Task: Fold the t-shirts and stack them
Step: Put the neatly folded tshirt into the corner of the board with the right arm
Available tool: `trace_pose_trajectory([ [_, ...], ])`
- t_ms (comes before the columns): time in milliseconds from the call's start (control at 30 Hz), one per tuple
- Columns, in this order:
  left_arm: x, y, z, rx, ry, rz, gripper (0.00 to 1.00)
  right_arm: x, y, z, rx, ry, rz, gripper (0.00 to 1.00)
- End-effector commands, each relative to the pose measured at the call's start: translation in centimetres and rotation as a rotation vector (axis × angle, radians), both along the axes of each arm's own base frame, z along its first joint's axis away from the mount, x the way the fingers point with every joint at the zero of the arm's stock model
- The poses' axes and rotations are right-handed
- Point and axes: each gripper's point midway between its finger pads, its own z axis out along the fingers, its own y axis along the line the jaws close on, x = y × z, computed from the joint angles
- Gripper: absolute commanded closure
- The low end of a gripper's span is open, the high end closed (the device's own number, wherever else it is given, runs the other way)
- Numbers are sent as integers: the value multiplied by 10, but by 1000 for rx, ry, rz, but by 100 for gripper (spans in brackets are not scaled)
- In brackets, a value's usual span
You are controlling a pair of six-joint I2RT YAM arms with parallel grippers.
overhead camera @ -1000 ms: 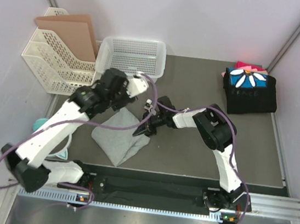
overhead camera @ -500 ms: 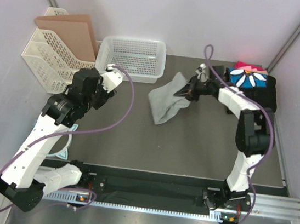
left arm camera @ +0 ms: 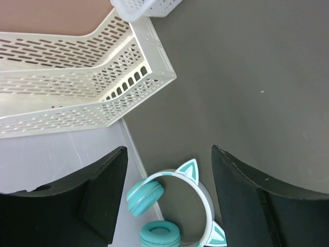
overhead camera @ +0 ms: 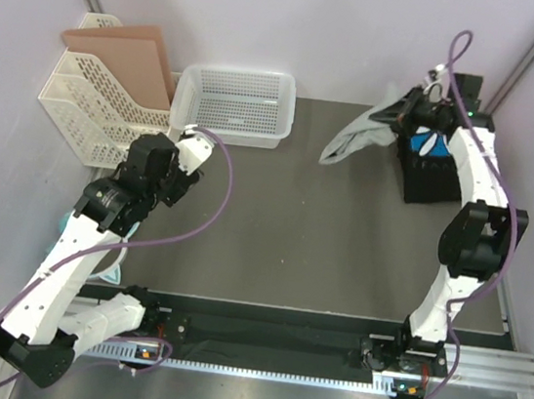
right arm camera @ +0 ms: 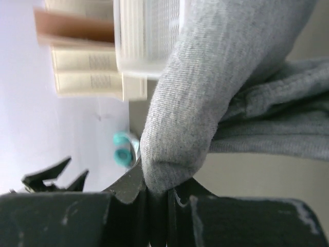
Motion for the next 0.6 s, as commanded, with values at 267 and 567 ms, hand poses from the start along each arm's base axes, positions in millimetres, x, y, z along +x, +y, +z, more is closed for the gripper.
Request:
trace_pose_trajectory([
  [267,0,9,-22,-38,22,55,28,70,-143,38,92,-64,-273,100],
  [567,5,11,-33,-56,56,57,28,48,-231,-41,-126,163,-525,100],
])
